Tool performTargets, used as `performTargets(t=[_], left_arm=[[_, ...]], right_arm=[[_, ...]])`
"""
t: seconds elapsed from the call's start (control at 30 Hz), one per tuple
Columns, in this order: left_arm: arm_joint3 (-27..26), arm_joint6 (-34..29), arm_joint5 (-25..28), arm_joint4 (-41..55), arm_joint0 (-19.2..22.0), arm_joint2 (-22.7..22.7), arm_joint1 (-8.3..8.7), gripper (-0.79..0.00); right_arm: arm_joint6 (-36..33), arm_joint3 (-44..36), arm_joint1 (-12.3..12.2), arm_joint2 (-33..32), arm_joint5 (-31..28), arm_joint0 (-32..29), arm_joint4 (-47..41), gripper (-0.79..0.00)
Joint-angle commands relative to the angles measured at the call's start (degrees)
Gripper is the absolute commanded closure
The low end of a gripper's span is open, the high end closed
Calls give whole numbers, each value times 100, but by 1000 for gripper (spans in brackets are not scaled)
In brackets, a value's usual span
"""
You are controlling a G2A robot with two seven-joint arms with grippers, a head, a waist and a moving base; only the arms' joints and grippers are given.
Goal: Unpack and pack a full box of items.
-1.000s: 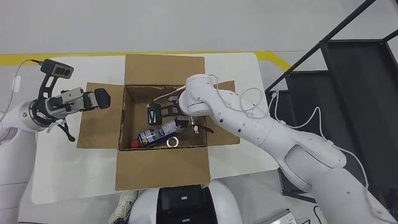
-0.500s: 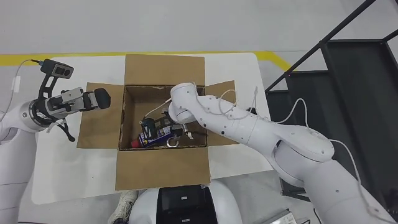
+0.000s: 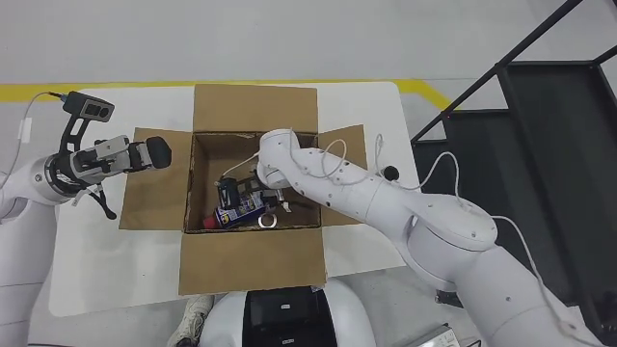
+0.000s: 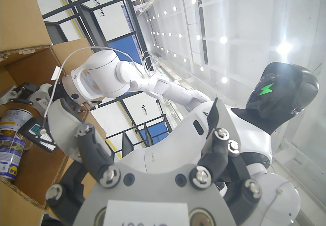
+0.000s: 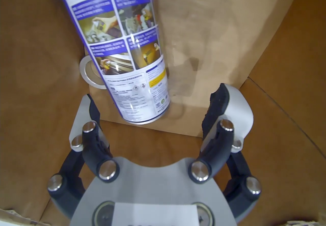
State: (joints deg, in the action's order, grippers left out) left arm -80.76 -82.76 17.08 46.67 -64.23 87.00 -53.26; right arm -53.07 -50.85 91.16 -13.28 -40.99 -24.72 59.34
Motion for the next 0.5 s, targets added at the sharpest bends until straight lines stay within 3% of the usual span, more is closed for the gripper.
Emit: performTargets(t=[0.0, 0.47], left_arm=[[0, 0, 0, 0, 0, 0, 0, -785], [0, 0, 0, 0, 0, 0, 0, -785]], right_arm=[[-2, 81, 36, -24, 51, 37, 28, -785], [174, 115, 10, -380, 832, -21, 351, -785]])
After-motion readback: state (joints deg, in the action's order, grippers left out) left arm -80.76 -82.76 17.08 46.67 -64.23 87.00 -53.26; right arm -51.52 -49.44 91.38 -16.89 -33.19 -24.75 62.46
